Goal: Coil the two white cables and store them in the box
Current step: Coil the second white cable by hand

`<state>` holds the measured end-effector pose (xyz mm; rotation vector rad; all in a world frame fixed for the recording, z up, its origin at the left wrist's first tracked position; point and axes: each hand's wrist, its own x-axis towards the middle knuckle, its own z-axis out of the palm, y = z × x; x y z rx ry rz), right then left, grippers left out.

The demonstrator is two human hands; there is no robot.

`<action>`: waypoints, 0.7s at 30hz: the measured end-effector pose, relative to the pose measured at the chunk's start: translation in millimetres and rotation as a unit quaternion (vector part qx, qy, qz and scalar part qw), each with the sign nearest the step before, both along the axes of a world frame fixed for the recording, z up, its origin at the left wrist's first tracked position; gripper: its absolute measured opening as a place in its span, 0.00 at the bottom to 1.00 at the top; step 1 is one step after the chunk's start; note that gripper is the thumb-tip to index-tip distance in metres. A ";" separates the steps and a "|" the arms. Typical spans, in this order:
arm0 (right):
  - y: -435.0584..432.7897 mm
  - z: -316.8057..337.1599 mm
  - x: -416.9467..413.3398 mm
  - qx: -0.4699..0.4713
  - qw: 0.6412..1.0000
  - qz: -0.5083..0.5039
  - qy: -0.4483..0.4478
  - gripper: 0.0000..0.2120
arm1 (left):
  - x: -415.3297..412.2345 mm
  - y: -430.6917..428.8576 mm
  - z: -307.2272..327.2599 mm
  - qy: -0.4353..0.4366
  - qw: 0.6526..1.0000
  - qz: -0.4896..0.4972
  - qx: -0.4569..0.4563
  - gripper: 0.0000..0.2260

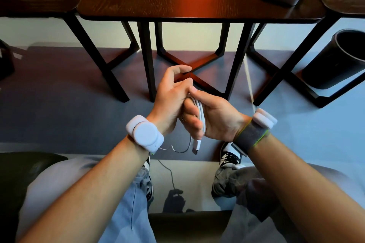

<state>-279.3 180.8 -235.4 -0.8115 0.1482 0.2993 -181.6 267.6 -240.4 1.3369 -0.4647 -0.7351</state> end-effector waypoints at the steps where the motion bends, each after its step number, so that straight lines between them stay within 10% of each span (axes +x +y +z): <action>1: 0.7 0.6 -0.4 0.030 0.999 0.010 -0.005 0.27 | -0.6 0.7 1.5 0.005 1.000 -0.007 -0.005 0.09; 9: -0.2 4.6 0.3 0.122 0.991 0.046 -0.029 0.23 | -5.9 1.6 0.4 0.030 0.999 -0.032 0.022 0.08; 14: 3.0 5.2 -0.8 0.160 0.986 -0.028 -0.039 0.20 | -8.7 -3.2 -5.3 0.175 0.976 -0.037 0.122 0.25; 21: -4.2 11.0 2.5 0.187 0.954 -0.223 -0.073 0.18 | -19.0 -4.9 -25.3 0.177 0.971 -0.038 0.159 0.17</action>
